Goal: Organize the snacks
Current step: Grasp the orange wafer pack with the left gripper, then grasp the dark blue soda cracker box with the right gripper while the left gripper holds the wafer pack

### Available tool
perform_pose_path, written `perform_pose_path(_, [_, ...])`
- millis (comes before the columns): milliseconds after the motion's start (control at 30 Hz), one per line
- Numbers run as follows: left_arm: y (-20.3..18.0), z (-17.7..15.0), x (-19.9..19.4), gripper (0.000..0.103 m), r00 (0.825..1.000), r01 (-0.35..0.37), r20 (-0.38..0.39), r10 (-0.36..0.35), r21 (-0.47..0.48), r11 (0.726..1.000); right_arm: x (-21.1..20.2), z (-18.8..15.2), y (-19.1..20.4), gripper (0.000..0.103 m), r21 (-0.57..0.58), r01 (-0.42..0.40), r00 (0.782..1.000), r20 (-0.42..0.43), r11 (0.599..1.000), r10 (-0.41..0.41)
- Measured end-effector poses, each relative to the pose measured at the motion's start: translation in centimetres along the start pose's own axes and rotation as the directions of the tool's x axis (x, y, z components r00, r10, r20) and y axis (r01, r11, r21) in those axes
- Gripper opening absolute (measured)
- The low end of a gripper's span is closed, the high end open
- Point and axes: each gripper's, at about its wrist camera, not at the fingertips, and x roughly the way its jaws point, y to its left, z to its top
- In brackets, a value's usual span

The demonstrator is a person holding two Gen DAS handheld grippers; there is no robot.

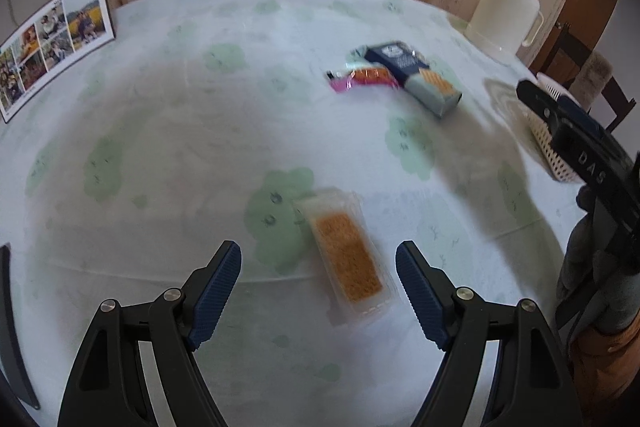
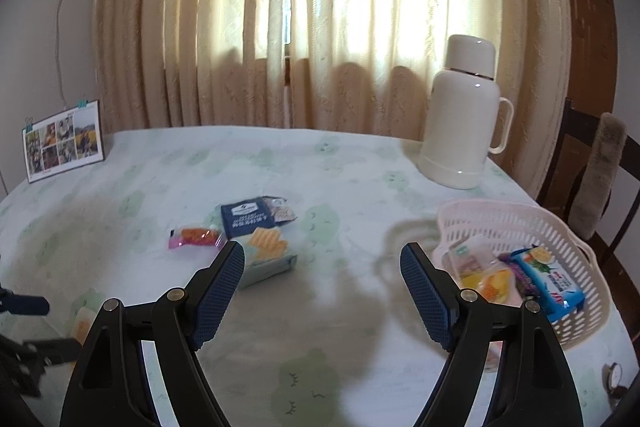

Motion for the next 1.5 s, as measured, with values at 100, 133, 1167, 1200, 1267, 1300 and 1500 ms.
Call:
perform_pose_path(100, [-0.1,-0.1,0.9,0.074,1.000,-0.010,-0.018,0.010,-0.007,1.000,0.5,-0.1,0.1,0.081,-0.001,-0.009,1.000,-0.021,1.000,0.009])
perform_pose_path(133, [-0.2,-0.1,0.9,0.071,1.000,-0.020,-0.009,0.020,-0.003,1.000,0.6,-0.2,0.2,0.081,0.000,-0.012,1.000,-0.027,1.000,0.012])
perform_pose_path(1167, [1.5,3.6,-1.0,0.025,0.990,-0.018,0.139,0.021,-0.026,1.000,12.4,2.1,3.9,0.081,-0.073,-0.173,0.941,-0.307,0.982,0.143])
perform_pose_path(1200, [1.6,3.6,-0.9,0.025,0.990,-0.022,0.139,0.025,-0.027,0.999,12.6,2.1,4.0,0.081,-0.079,-0.175,0.939,-0.312,0.981,0.142])
perform_pose_path(1267, [1.7,3.7,-0.7,0.025,0.990,-0.028,0.139,0.032,-0.028,0.999,13.1,2.1,4.4,0.081,-0.093,-0.186,0.934,-0.326,0.978,0.147])
perform_pose_path(1300, [1.8,3.7,-0.6,0.025,0.990,-0.032,0.137,0.035,-0.028,0.999,13.3,2.1,4.5,0.081,-0.096,-0.191,0.932,-0.331,0.977,0.150])
perform_pose_path(1500, [1.7,3.7,-0.4,0.025,0.988,-0.066,0.138,0.069,-0.026,0.997,14.5,1.7,4.8,0.076,-0.097,-0.210,0.911,-0.381,0.973,0.159])
